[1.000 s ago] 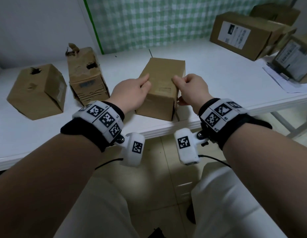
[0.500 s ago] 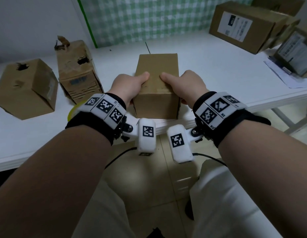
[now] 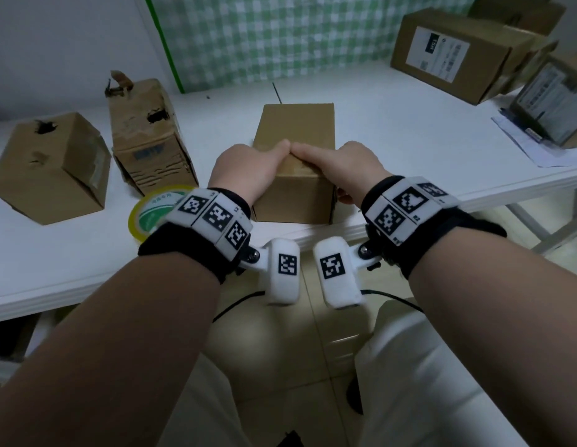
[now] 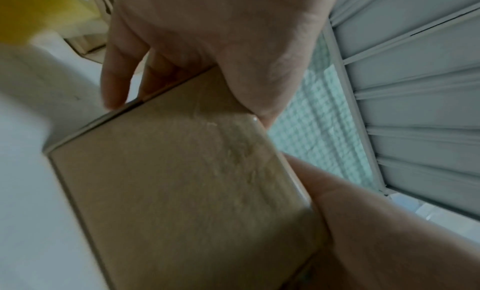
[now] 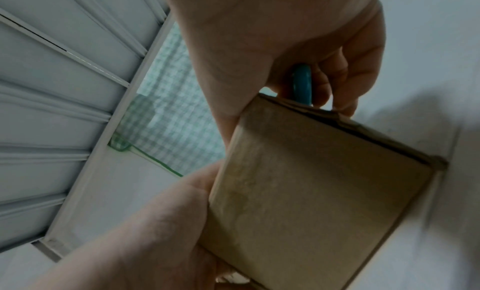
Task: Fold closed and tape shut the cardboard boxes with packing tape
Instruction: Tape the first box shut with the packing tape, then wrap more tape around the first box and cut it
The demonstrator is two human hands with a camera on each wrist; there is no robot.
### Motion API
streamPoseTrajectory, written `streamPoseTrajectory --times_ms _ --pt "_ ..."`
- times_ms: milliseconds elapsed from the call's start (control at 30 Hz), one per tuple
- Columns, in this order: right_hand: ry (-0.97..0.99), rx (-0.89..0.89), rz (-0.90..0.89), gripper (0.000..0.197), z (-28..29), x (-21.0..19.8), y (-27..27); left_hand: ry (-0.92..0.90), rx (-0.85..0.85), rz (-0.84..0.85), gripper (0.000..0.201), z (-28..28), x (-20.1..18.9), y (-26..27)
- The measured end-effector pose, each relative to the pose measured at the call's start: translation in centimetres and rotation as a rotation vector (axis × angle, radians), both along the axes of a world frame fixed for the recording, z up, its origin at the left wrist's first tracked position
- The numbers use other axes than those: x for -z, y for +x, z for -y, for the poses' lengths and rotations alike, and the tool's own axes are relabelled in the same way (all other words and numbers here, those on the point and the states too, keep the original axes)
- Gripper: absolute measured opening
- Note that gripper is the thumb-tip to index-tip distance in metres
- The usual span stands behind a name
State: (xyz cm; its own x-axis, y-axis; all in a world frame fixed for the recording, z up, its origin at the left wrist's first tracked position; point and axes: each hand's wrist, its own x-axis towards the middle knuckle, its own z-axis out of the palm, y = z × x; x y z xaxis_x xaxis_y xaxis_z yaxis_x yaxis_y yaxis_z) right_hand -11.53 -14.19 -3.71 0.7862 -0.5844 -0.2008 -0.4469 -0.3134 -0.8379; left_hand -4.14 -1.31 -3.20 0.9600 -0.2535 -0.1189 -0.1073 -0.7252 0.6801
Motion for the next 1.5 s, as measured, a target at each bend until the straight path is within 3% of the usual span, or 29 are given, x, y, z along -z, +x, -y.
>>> streamPoseTrajectory --times_ms 167,433,567,700,800,900,1133,1367,1500 --pt "0.028 -0.026 -0.06 0.063 0.4 -0.5 0.5 0.005 0.063 -0.116 0.053 0.3 -1.1 1.1" --pt "-0.01 -0.009 -0.034 0.047 0.5 -0.2 0.8 0.078 0.097 -0.068 0.061 0.4 -0.9 1.3" --pt "0.099 -0.036 0.067 0.053 0.8 0.6 -0.9 -0.028 0.103 -0.063 0.054 -1.1 -0.7 1.0" --pt "0.068 -0.099 0.154 0.057 0.7 1.7 -2.2 -0.165 0.212 -0.074 0.055 -2.9 0.8 -0.6" --pt "0.024 -0.127 0.175 0.054 0.7 2.1 -2.5 -0.17 0.235 0.048 0.035 -3.3 1.9 -1.1" --pt "-0.051 -0.139 0.195 0.055 0.6 2.6 -2.5 -0.179 0.226 0.144 0.033 -3.3 2.2 -1.0" --pt "-0.205 -0.18 0.234 0.059 0.9 3.5 -2.6 -0.239 0.227 0.194 0.028 -3.7 3.4 -0.6" --pt "-0.147 -0.224 0.304 0.055 1.4 3.0 -3.3 -0.475 0.224 -0.038 0.02 -4.2 3.6 -1.0" --pt "-0.177 -0.083 0.507 0.042 0.9 -0.7 -3.5 -0.67 0.225 -0.237 0.049 -3.8 3.1 -2.0"
